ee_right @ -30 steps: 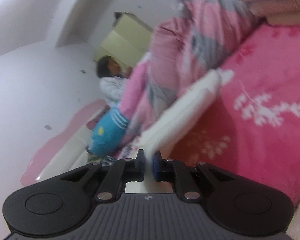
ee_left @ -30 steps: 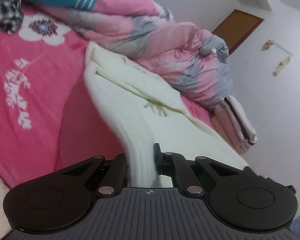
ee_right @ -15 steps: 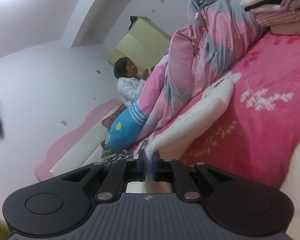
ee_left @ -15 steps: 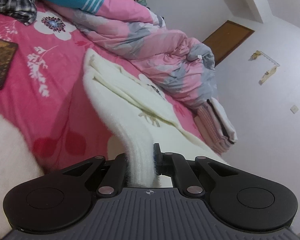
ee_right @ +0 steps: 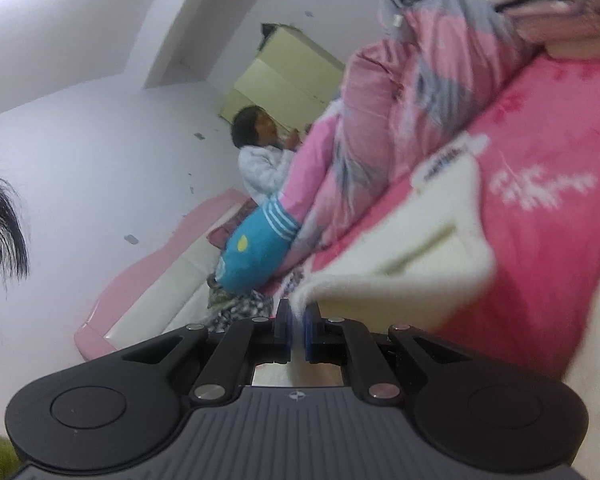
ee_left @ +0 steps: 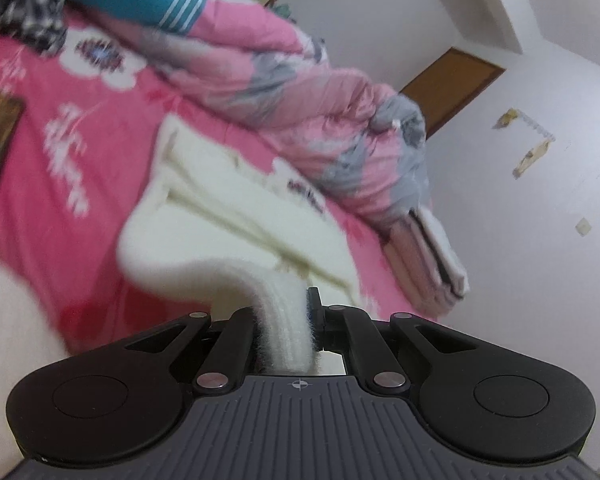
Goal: Fold clothes
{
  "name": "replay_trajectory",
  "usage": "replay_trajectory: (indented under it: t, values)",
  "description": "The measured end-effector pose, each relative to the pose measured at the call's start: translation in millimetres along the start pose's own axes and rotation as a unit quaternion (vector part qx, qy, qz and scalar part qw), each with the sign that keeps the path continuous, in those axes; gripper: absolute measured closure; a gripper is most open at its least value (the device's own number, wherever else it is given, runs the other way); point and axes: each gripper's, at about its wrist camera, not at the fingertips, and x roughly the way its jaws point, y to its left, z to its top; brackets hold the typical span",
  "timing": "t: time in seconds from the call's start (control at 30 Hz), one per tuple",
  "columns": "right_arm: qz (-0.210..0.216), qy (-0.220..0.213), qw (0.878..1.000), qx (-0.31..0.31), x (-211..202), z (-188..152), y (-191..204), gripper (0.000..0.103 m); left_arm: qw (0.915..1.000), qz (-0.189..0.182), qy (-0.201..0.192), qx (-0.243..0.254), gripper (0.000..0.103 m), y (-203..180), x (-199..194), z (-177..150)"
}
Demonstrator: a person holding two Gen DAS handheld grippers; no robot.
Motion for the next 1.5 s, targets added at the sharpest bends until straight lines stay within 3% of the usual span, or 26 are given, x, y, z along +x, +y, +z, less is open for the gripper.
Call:
replay_trajectory:
  t: [0.2, 0.37, 0.63, 0.77, 0.93, 1.07, 1.17, 1.33, 1.5]
  values:
    - [0.018, -0.029, 0.999, 0.008, 58.7, 46.6, -23.0, 0.097, 0.9995, 0.005, -0.029, 0.011, 0.101, 1.8, 51.7, 51.7]
    - [0.026, -0.042, 0.999, 0.016, 120.0, 84.4, -53.1, 0.097, 0.998, 0.046, -0.04, 0.019, 0.101, 16.3, 115.7, 94.2]
    - [-0.014, -0.032, 0.998, 0.055, 217.6, 118.0, -126.4, 0.097, 0.9946, 0.103, -0.001, -0.011, 0.101, 74.6, 221.8, 142.2]
    - [-0.035, -0.024, 0.997, 0.071, 252.0, 125.9, -159.2, 0.097, 0.994, 0.108, 0.009, -0.014, 0.101, 96.2, 256.1, 150.5]
    - [-0.075, -0.005, 0.992, 0.099, 283.8, 122.9, -202.3, 0.097, 0.995, 0.096, 0.011, -0.022, 0.097, 119.3, 279.0, 148.0]
    - [-0.068, -0.005, 0.986, 0.154, 284.2, 113.5, -231.7, 0.097, 0.9958, 0.091, 0.003, -0.004, 0.097, 119.1, 280.6, 144.0]
    - [-0.072, 0.0, 0.986, 0.149, 283.7, 114.6, -230.5, 0.096, 0.9962, 0.087, 0.003, -0.001, 0.096, 120.0, 283.1, 144.3]
    - [-0.092, 0.005, 0.985, 0.148, 283.6, 115.4, -227.2, 0.096, 0.9978, 0.06, 0.007, -0.027, 0.085, 126.3, 284.2, 148.6]
    - [-0.118, 0.008, 0.985, 0.126, 288.0, 116.3, -220.0, 0.096, 0.998, 0.052, 0.011, -0.036, 0.084, 129.1, 284.8, 150.7]
